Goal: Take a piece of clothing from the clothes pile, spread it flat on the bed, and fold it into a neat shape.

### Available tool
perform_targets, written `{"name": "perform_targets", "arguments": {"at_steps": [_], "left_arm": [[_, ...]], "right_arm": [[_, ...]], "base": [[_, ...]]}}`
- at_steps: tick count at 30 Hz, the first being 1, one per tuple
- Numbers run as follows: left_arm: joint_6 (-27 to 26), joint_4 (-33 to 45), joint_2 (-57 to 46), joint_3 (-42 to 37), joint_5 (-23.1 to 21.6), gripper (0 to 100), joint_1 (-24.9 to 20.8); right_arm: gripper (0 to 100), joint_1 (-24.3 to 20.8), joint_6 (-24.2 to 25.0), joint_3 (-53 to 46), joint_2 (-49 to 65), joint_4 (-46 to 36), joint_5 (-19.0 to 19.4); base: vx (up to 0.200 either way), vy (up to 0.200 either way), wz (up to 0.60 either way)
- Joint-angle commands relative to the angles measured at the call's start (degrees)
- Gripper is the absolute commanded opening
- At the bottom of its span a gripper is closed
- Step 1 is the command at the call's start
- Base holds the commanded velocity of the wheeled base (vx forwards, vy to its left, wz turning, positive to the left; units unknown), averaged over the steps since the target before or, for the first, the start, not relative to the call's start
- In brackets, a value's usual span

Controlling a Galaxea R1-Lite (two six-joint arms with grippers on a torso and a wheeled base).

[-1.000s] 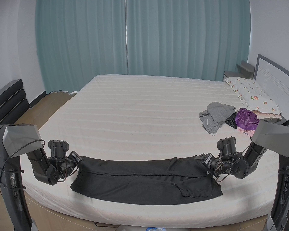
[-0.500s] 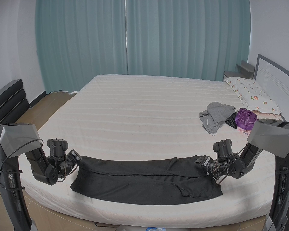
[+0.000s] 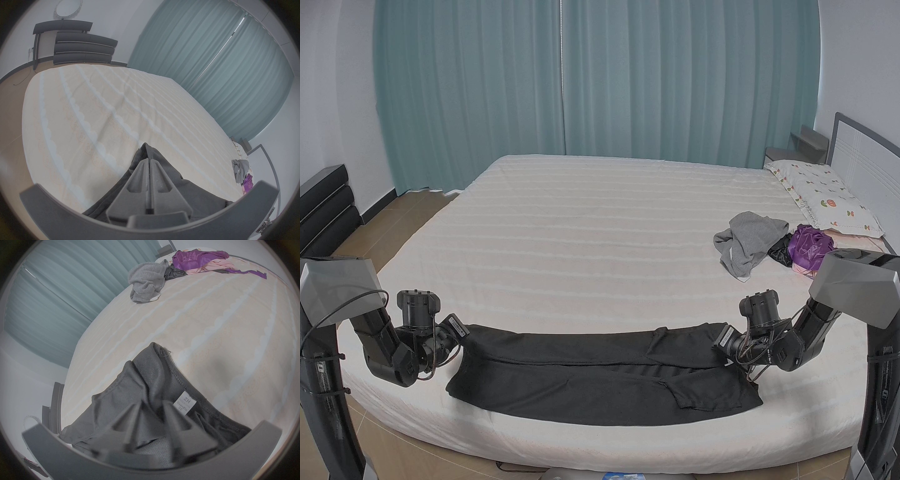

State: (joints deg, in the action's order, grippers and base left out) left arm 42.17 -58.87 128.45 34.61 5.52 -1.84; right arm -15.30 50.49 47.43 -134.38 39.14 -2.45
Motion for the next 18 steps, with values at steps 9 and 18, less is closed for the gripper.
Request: {"name": "perform_targets", "arguments": {"at_steps": [9,18], "left_arm": [[-0.1,0.0,0.2,0.4,0.0,0,0.1],[0.0,0.2,0.7,10.0,0.1,0,0.6]], "right_arm": [[0,0.1,0.0,0.4,0.7,0.0,-0.1],[0,1.2,0.9,10.2,0.7,-0.3,-2.4]], "base": [[0.0,0.0,0.0],[0.0,0.0,0.0]]}}
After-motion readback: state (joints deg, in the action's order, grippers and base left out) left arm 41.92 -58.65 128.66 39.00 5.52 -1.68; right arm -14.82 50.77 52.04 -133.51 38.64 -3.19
